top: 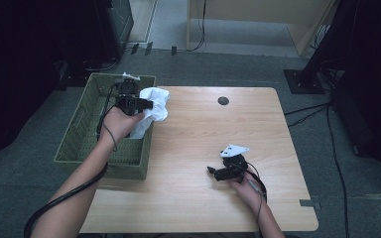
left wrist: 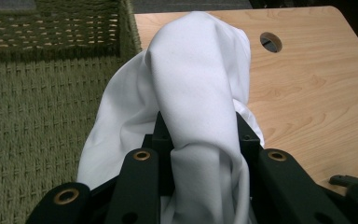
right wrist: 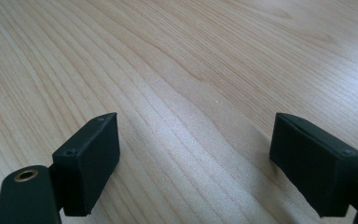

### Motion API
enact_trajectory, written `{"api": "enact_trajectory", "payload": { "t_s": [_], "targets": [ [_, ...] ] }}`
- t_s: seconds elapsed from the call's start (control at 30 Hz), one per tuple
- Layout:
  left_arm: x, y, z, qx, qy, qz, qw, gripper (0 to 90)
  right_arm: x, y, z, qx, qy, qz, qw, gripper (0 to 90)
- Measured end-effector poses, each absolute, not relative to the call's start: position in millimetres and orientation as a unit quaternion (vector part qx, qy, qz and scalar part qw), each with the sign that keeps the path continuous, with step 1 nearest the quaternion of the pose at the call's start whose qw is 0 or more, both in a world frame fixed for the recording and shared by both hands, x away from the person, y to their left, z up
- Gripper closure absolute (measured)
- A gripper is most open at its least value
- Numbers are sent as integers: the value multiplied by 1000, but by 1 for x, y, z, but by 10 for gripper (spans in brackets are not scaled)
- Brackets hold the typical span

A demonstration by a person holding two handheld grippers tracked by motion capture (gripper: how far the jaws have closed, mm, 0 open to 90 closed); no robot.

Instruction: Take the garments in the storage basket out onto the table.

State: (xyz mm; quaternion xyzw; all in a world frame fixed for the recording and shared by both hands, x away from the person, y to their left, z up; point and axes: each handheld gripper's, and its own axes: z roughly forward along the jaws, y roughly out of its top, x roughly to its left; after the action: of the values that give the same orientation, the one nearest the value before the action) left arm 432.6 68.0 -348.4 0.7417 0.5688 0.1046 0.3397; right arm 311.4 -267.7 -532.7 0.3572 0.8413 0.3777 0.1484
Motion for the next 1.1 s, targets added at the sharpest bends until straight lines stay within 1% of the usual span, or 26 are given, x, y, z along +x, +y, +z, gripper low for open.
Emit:
{"api": "enact_trajectory", "payload": {
  "t_s": [1.1],
  "targets": [
    [425,22,-367,757,546,81,350,706,311,-268,-533,357,841,377,148,163]
  ]
}}
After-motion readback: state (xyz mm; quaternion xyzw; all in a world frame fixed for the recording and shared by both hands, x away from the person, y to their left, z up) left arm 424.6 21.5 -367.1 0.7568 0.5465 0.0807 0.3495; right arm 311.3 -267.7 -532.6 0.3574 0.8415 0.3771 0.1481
